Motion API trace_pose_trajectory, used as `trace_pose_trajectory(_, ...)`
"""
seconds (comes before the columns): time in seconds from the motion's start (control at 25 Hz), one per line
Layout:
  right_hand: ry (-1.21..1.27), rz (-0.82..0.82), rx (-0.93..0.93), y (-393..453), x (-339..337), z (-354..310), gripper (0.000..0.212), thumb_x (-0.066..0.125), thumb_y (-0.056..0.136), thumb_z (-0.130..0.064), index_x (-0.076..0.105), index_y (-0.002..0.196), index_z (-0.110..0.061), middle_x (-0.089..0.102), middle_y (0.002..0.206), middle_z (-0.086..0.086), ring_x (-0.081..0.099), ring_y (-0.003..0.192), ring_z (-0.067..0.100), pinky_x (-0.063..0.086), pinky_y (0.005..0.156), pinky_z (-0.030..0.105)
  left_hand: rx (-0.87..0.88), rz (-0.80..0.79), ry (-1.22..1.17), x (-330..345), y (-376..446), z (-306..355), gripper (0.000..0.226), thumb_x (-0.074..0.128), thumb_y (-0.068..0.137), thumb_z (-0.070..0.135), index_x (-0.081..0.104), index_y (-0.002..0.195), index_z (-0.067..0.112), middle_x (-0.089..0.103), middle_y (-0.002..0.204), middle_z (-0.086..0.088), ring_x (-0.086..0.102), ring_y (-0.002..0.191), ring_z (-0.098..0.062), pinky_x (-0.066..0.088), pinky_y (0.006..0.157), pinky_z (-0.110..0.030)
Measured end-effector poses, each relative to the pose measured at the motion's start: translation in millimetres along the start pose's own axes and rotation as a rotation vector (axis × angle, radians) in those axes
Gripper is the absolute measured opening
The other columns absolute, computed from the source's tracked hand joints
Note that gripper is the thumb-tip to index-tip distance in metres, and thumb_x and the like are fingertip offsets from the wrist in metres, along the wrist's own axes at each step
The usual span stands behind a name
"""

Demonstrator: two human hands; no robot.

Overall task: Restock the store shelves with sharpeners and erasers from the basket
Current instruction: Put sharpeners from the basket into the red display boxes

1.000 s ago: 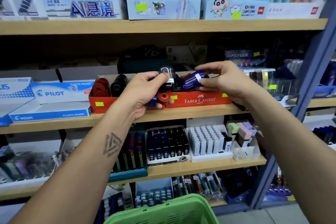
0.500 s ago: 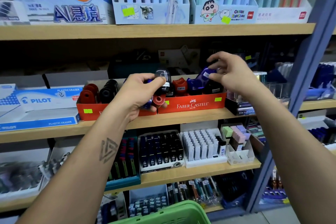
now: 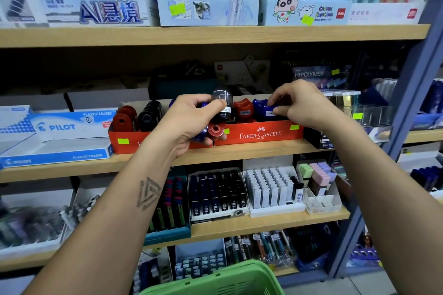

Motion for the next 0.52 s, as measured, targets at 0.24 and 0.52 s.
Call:
trace_pose_trajectory(0.24,0.055,0.014,-0.012,-0.4,-3.4,0.8,0.020,0.071,0.090,-0.009,0.070,0.103,-0.024,0.061,0.097,-0.004,0.058,0.094,0.017,0.046,0.075,0.030,0.002,0.001,0.004,-0.4,0.5,-0.7,0.027,0.066,0.095,0.026,0.066,0.120,0.015,0.067,0.115,-0.013,0.075,0.073,-0.036,0.045,0.036,-0.023)
trace_pose_trajectory(0.52,0.022,-0.033,-0.011,3.8,-1.0,-1.8,0.048,0.050,0.087,0.015,0.078,0.087,-0.024,0.063,0.118,-0.009,0.056,0.114,0.019,0.053,0.095,0.038,0.009,-0.003,0.017,-0.1,0.7,-1.0,0.030,0.066,0.095,0.027,0.064,0.123,0.015,0.068,0.113,-0.014,0.075,0.072,-0.035,0.045,0.036,-0.023)
Point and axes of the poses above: each hand's wrist, its own y-axis towards the middle knuckle, its own x-axis out of the palm, z = x × y, the point moved 1 cm from there along y, towards the middle knuckle
